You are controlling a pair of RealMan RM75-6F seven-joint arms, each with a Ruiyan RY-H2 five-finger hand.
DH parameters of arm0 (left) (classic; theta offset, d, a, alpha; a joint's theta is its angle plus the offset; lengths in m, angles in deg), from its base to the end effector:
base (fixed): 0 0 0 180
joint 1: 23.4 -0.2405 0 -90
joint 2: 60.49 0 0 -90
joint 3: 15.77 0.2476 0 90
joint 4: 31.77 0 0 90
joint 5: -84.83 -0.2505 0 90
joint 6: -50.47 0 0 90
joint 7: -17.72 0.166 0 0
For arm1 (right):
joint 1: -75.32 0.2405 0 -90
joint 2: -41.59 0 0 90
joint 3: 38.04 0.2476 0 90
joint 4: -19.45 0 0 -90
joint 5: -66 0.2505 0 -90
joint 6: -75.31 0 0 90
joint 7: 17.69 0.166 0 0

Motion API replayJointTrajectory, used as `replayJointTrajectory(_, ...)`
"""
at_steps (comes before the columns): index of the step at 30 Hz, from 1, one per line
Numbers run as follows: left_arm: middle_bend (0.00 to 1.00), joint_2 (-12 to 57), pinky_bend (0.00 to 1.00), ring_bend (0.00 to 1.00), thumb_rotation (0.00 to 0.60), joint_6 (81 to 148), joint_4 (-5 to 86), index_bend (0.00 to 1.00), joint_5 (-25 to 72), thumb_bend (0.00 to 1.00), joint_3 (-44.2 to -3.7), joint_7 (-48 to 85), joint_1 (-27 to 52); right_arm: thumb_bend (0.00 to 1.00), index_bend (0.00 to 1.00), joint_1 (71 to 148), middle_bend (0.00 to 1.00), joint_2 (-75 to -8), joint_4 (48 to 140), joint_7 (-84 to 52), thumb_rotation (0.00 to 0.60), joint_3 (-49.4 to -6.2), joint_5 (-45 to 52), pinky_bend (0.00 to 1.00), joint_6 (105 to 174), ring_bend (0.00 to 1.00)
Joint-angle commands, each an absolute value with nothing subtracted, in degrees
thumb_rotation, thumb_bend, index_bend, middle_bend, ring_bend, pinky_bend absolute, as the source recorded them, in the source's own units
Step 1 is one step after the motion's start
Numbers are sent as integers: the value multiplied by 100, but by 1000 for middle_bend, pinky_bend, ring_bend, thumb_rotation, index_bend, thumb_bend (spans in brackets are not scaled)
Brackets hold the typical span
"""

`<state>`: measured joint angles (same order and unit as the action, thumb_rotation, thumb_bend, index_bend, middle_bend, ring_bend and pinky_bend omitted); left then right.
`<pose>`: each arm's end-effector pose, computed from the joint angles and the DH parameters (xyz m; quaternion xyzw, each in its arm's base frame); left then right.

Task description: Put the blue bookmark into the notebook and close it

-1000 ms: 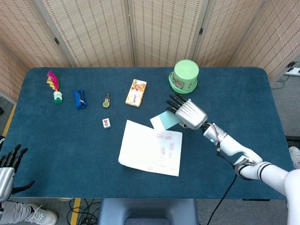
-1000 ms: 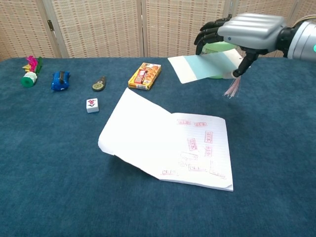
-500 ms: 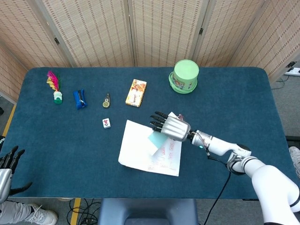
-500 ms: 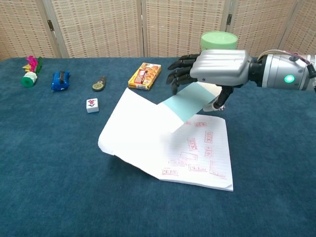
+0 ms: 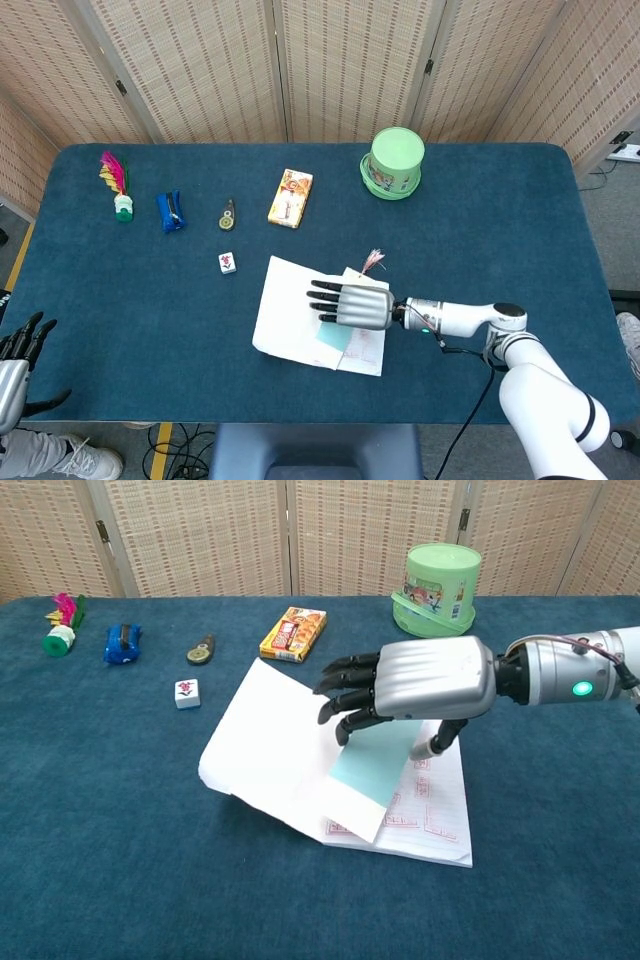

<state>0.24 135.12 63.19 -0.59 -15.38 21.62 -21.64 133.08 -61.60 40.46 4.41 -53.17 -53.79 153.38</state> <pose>-0.3329 0.1732 0.1236 -0.6079 -0.3994 -0.3274 0.6031 -0.1504 -0.4068 -0.0727 0.9213 0.0960 0.3389 0.1645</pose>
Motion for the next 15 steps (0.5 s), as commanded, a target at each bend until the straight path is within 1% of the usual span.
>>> replayJointTrajectory(1, 41, 24, 182, 127, 600, 13519, 6309, 110, -51, 105, -1539, 2145, -2173, 142, 355, 13349, 151, -6310, 3752, 424, 600, -5510, -5516, 41, 15503, 4)
replayJointTrajectory(5, 41, 8, 181, 127, 600, 13516, 6289, 110, -35, 105, -1533, 2119, -2187, 140, 355, 13351, 148, -6432, 3503, 442, 600, -5636, -5531, 25, 15516, 4)
replayJointTrajectory(15, 41, 12, 182, 127, 600, 13483, 6234, 110, -11, 105, -1528, 2066, -2192, 118, 355, 13428, 128, -6601, 3123, 478, 600, -5725, -5385, 1, 15458, 3)
